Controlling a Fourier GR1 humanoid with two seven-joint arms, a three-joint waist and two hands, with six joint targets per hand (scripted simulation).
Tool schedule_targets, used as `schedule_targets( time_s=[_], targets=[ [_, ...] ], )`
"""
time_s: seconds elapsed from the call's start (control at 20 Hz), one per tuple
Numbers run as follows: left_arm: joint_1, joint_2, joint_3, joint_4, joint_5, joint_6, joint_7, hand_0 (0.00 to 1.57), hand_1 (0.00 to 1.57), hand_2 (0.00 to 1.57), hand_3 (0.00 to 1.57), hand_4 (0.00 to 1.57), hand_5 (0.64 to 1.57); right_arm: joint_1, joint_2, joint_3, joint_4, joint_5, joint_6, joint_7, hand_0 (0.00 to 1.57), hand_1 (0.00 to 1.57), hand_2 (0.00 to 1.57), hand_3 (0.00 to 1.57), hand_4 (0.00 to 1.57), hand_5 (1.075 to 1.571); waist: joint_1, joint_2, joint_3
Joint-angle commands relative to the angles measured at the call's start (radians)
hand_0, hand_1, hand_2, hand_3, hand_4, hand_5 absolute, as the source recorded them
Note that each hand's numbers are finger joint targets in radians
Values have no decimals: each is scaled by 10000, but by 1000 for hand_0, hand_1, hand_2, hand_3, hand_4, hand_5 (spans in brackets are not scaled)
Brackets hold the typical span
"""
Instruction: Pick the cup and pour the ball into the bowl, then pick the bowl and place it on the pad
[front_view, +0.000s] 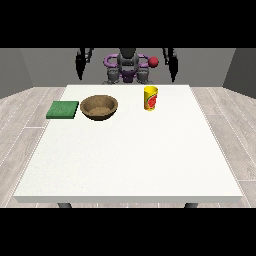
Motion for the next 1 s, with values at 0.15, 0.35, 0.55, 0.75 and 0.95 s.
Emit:
schedule_targets(
  time_s=[0.15,0.35,0.55,0.75,0.95],
  targets=[
    [-100,343,84,-887,102,-98,739,0,0,0,0,0,1557,-190,-460,-144,-918,-41,59,736,0,0,0,0,0,1569,-64,-2295,0],
    [-1047,-287,521,-1719,1292,212,2100,0,0,0,0,0,1558,237,-1180,-1140,-1078,-1891,1542,943,0,0,0,0,0,1569,-423,-2386,30],
    [-735,312,1401,-2025,2049,-392,1614,0,0,0,0,0,1552,475,-1535,-1854,-1765,-2322,1868,864,0,0,0,0,0,1570,-267,-1592,18],
    [-753,102,1210,-2130,1664,-304,1025,0,0,0,0,0,1547,783,-1550,-2359,-1002,-2340,2543,-553,0,0,0,0,0,1569,-74,-812,20],
    [-1388,625,2138,-813,2147,-1035,-396,0,0,0,0,0,1539,-57,-1470,-2454,-649,-2377,2371,-746,0,0,0,0,0,1569,-132,178,19]
  ],
)
